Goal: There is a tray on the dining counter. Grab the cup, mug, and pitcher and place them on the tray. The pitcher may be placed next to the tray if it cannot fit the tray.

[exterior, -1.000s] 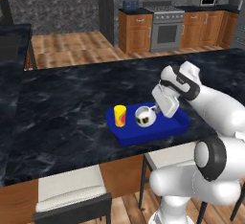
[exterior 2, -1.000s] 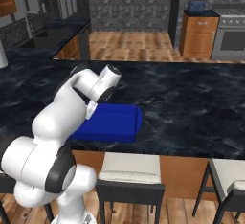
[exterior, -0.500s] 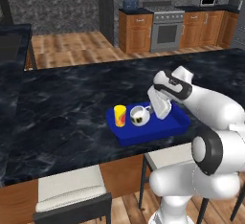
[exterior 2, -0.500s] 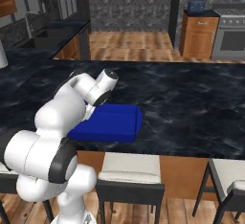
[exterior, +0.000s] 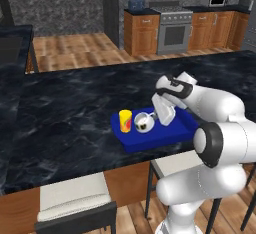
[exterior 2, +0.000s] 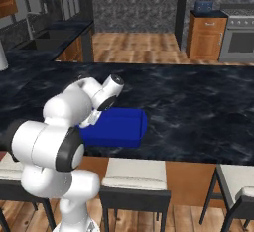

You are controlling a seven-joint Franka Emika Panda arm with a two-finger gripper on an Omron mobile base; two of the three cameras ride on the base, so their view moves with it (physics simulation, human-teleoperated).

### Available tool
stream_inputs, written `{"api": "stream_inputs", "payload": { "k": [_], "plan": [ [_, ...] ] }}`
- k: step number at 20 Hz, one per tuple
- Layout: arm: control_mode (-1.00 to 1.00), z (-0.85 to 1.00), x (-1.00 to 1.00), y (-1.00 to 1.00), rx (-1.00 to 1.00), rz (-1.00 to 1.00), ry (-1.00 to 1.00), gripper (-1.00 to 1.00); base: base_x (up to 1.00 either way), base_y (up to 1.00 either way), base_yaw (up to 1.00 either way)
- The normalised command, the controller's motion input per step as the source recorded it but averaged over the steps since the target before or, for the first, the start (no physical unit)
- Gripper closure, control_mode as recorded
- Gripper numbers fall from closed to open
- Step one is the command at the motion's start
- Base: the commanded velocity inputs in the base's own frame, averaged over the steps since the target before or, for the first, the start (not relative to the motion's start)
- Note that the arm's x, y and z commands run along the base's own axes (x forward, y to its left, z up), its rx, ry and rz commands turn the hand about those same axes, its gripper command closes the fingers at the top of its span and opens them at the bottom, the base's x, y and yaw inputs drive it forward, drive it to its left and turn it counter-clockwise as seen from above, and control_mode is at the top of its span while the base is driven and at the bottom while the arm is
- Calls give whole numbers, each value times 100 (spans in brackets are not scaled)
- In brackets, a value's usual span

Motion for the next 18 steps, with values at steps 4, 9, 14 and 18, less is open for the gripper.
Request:
{"api": "stream_inputs", "payload": {
  "k": [4, 9, 14, 18],
  "plan": [
    [-100, -34, 9, 10, 0, 0, 0, 100, 0, 0, 0],
    [-100, -28, 7, 19, 0, 0, 0, 100, 0, 0, 0],
    [-100, -26, 0, 17, 0, 0, 0, 100, 0, 0, 0],
    [-100, -25, 0, 12, 0, 0, 0, 100, 0, 0, 0]
  ]
}}
